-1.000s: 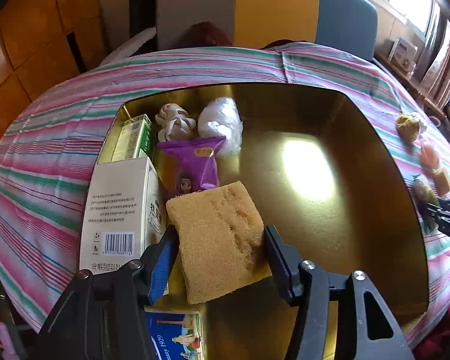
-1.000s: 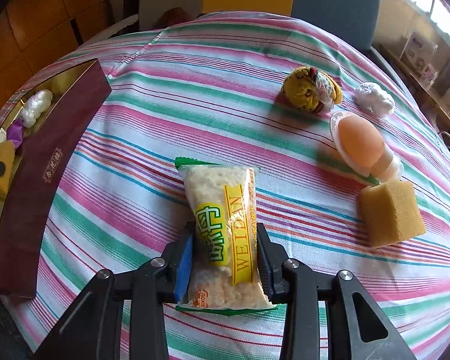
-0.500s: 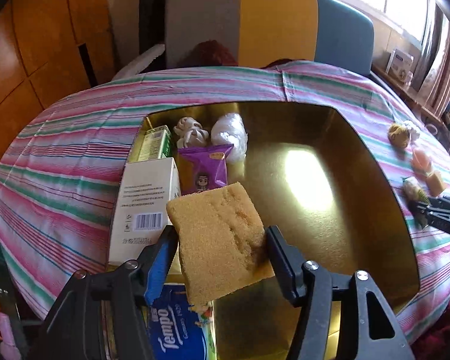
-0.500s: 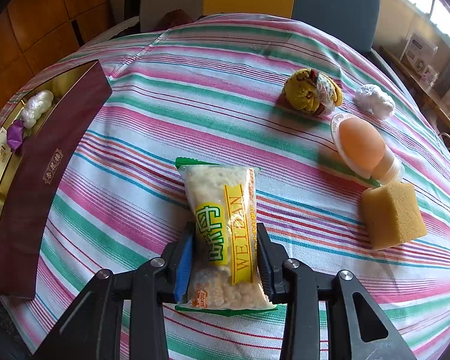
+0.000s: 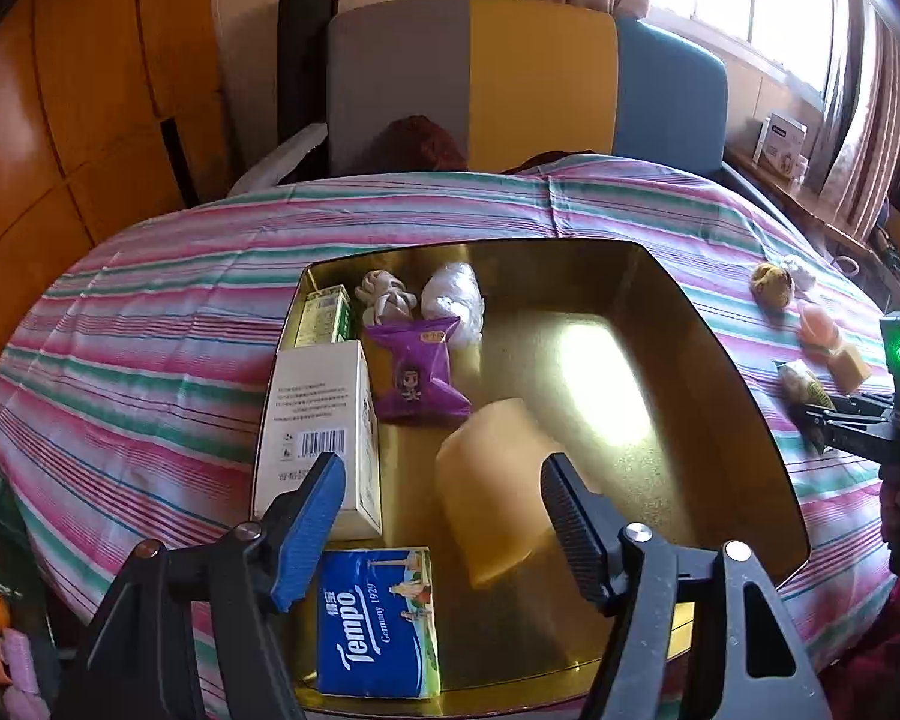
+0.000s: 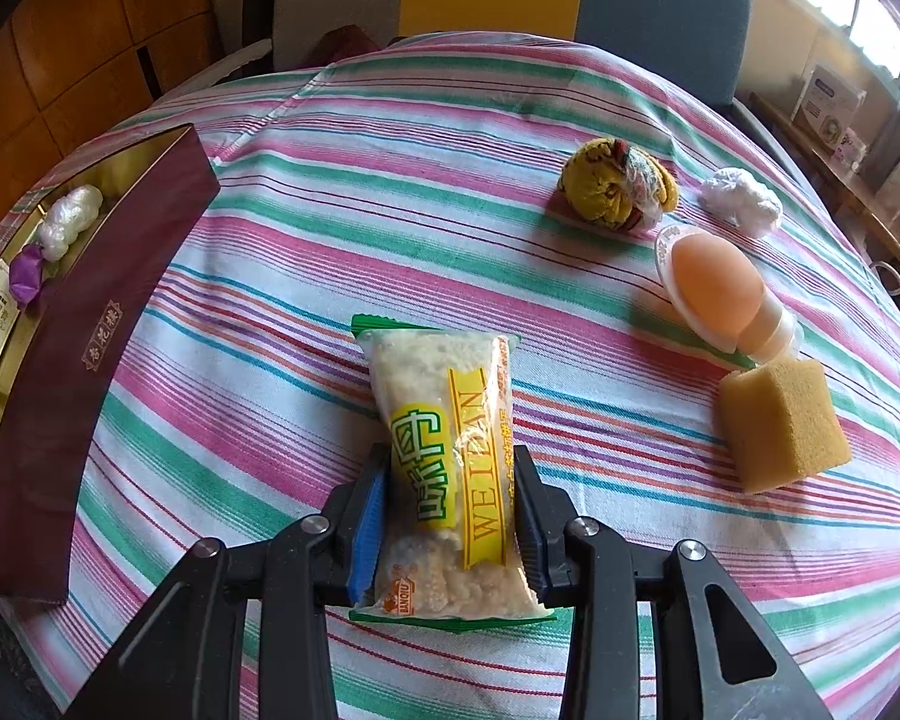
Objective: Organize objects
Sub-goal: 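Lower the yellow sponge into the gold tray and open left gripper, then carry the WEIDAN cracker bag into the gold tray and open right gripper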
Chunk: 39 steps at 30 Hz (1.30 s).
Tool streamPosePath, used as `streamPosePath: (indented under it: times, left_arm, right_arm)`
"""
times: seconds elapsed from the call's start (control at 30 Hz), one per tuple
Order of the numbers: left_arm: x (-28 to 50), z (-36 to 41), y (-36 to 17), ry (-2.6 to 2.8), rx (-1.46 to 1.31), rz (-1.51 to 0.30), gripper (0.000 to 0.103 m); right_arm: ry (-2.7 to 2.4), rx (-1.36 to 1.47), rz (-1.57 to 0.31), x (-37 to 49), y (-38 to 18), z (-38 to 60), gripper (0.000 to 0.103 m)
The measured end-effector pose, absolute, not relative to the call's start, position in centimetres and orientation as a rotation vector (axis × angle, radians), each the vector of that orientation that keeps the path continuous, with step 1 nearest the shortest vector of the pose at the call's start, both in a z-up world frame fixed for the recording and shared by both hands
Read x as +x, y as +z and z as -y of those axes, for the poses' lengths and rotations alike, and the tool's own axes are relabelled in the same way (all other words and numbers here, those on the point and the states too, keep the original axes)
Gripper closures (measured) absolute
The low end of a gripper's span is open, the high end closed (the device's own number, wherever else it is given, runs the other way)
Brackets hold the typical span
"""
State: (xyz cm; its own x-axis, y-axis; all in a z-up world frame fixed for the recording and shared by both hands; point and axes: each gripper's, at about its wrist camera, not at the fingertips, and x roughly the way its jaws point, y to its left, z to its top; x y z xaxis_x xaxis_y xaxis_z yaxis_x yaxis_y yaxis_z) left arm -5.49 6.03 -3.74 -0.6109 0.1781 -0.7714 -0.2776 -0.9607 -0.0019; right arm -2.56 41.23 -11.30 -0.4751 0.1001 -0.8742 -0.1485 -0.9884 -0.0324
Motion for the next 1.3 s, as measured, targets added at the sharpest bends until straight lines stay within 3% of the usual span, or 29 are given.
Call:
streamPosePath:
  times: [0.43, 0.67, 0.83, 1.3]
  left_arm:
    - [-2.7, -1.4, -2.5, 2.727, -1.189, -0.052, 0.034]
    - [-1.9, -0.7, -1.8, 2.775, -1.173, -0.034, 0.034]
    - [-1.5, -0.5, -1.7, 2.785, -1.171, -0.023, 0.034]
    - [-1.5, 0.8, -3.0, 2.786, -1.225, 0.012, 0.034]
  right_arm:
    - [2.503, -1.502, -0.109, -2.4, -10.8, -40.6, 0.066]
    - [2.677, -1.331, -0.187, -1.3, -4.0, -36.9, 0.066]
    - [2.884, -1.344, -0.107, -2.1, -0.8, -29.8, 0.066]
    - [2.969, -1.618, -0.173, -5.9, -4.4, -16.1, 0.066]
